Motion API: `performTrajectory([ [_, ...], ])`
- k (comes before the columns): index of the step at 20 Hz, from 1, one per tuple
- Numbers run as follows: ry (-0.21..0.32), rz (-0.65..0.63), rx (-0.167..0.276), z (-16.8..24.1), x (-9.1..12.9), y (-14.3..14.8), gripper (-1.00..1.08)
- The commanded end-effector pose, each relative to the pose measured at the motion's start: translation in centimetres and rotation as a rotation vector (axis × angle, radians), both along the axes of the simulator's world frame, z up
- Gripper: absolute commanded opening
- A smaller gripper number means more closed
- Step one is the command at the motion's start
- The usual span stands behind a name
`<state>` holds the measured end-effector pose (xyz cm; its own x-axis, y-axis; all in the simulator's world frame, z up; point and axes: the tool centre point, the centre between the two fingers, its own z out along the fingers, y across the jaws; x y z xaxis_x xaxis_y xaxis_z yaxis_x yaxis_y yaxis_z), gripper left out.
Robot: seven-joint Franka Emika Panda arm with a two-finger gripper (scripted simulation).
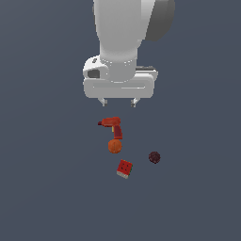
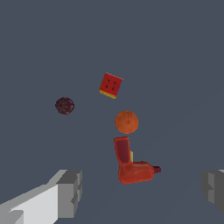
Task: Pick up a designated object from a clutter of objects.
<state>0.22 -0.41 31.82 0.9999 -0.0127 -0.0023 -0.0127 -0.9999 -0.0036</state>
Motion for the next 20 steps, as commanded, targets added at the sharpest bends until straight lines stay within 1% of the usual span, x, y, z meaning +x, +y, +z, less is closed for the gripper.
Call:
performTrajectory([
  [1, 0.000, 0.000, 0.000, 0.0, 0.0, 0.0, 1.00],
  [4, -0.005, 0.008, -0.004, 0.2, 0.1, 0.4, 1.00],
  [9, -0.029, 0.039, -0.019, 1.0, 0.4, 2.3, 1.00],
  [12, -0.031, 0.041, -0.020, 1.2, 0.3, 2.4, 1.00],
  [16, -0.029, 0.050, -0.021, 0.7, 0.6, 2.6, 1.00],
  [20, -0.028, 0.079, -0.024, -0.4, 1.3, 3.2, 1.00],
])
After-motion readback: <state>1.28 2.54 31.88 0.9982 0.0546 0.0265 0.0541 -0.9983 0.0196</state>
